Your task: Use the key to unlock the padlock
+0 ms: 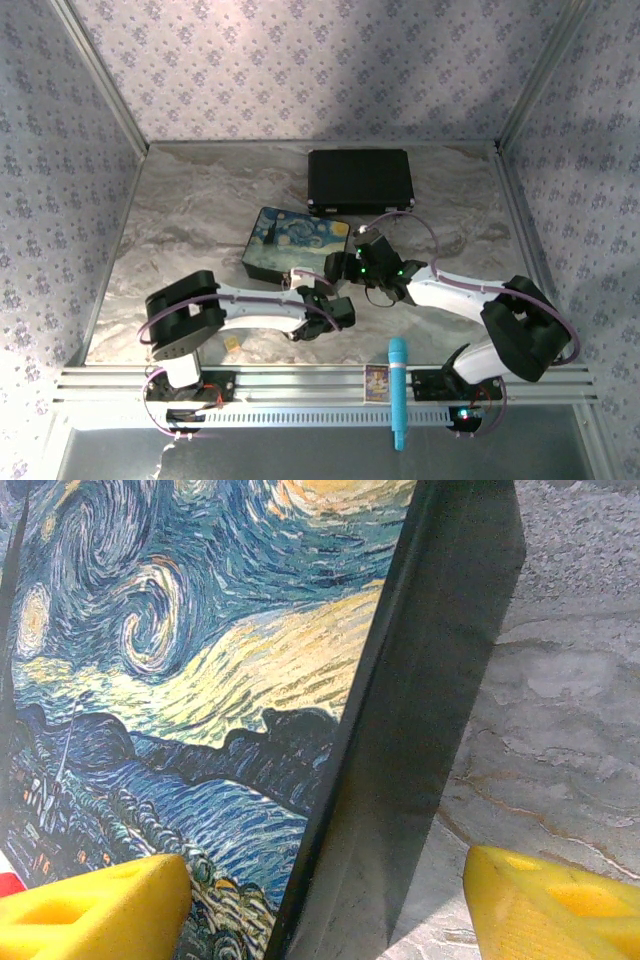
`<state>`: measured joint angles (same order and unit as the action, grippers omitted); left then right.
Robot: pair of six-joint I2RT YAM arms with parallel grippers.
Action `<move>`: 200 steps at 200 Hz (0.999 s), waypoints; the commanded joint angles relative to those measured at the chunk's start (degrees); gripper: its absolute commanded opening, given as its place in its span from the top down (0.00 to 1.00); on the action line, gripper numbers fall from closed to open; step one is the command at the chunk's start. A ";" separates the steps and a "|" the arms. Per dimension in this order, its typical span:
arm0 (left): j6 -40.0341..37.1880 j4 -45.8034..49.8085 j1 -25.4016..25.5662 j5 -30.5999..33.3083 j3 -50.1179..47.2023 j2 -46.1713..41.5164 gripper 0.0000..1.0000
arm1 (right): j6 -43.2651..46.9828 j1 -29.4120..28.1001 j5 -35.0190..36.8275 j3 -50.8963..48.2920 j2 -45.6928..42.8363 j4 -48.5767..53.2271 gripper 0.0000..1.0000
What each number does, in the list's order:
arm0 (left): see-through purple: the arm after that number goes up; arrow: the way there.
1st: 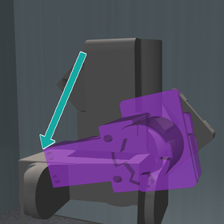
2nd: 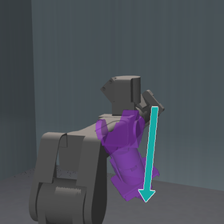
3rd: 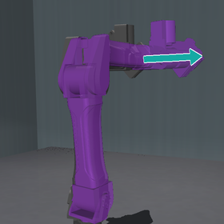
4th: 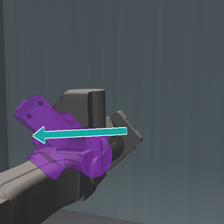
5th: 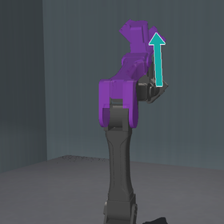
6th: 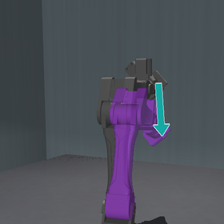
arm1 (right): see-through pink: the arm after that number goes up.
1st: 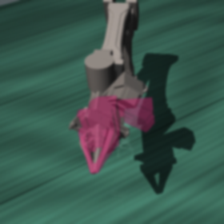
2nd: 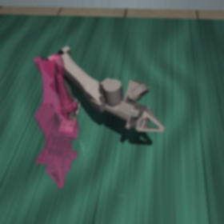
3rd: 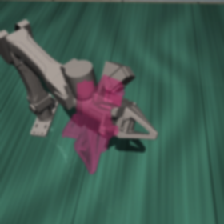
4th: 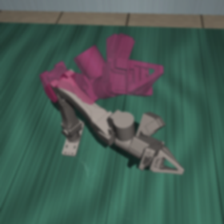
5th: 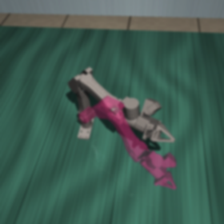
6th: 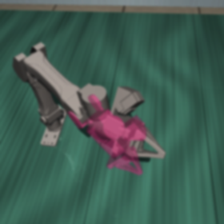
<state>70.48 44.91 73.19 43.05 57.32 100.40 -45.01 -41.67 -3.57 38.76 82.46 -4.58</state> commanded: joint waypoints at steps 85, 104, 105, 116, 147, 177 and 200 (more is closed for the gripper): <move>-9.32 -13.66 2.33 -11.48 -9.86 -11.52 0.61 | 0.92 0.43 4.52 -3.41 6.87 8.55 0.24; -9.97 -14.08 2.28 -11.59 -10.24 -12.29 0.61 | 0.87 0.35 4.37 -3.48 7.19 8.43 0.24; -9.99 -14.11 2.29 -11.59 -10.22 -12.35 0.61 | 0.88 0.31 4.37 -3.45 7.19 8.44 0.24; -10.03 -14.00 2.31 -11.42 -10.30 -12.40 0.64 | 0.87 0.28 4.33 -3.56 7.32 8.30 0.24; -8.41 -12.24 2.22 -10.29 -10.58 -11.55 0.67 | 0.81 0.30 4.32 -3.70 7.54 8.07 0.24; -7.84 -9.19 2.16 -9.36 -10.04 -15.31 0.65 | 1.57 0.10 4.04 -4.72 5.40 6.82 0.25; -7.34 -7.76 0.39 -8.65 -10.78 -20.35 0.55 | 3.92 0.51 4.15 -3.79 2.76 7.78 0.23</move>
<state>62.28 33.45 74.96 32.53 47.27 85.71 -44.75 -41.60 -3.31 37.78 83.99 -10.70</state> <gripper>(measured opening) 0.406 0.765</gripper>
